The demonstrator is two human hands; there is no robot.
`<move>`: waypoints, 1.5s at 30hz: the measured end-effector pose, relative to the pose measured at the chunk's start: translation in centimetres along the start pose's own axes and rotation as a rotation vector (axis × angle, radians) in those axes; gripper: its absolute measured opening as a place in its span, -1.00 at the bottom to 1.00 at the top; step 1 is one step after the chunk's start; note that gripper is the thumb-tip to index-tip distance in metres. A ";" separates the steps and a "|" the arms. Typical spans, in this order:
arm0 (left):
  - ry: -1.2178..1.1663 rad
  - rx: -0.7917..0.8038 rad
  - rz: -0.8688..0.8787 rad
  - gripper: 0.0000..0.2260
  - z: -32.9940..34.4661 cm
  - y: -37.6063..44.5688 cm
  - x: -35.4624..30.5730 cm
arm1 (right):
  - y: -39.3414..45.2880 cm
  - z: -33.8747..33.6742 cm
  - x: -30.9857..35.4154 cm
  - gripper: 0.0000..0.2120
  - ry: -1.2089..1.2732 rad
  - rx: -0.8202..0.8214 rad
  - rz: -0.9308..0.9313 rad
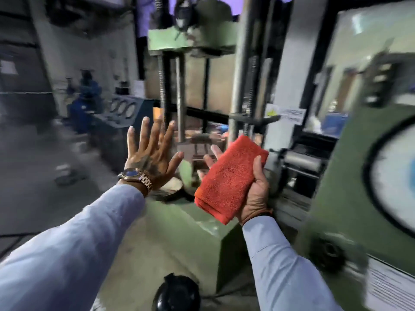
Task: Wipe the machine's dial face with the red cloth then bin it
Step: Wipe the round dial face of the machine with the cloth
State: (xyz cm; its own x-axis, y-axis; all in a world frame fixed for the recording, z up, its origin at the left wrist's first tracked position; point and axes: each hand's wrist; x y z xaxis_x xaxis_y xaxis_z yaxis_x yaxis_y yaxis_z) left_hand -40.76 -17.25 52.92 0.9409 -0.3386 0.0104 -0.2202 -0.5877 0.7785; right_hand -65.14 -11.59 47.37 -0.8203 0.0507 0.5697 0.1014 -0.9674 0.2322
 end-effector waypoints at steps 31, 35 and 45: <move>-0.661 -0.056 0.397 -0.22 15.5 15.6 -77.1 | -23.0 -26.1 61.0 -0.06 -0.641 -1.114 -0.800; -0.667 -0.060 0.380 -0.21 20.9 19.2 -81.1 | -19.2 -30.0 66.2 -0.25 -1.314 -1.385 -0.960; -0.653 -0.343 0.332 -0.18 31.9 23.8 -86.4 | -11.0 -38.4 73.9 -0.14 -2.413 -1.721 -0.921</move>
State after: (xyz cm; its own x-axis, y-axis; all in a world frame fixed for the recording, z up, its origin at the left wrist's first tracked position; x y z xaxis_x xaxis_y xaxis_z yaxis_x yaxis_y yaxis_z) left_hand -135.47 -25.44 50.59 0.4765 -0.8791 -0.0107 -0.2708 -0.1583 0.9495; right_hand -148.48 -6.72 56.61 0.6034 -0.7534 0.2613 -0.4472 -0.0484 0.8931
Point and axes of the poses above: each hand's wrist, its own y-axis towards the middle knuckle, its own z-axis out of the palm, x = y × z, and after that the axes turned 9 degrees about -x, right-handed
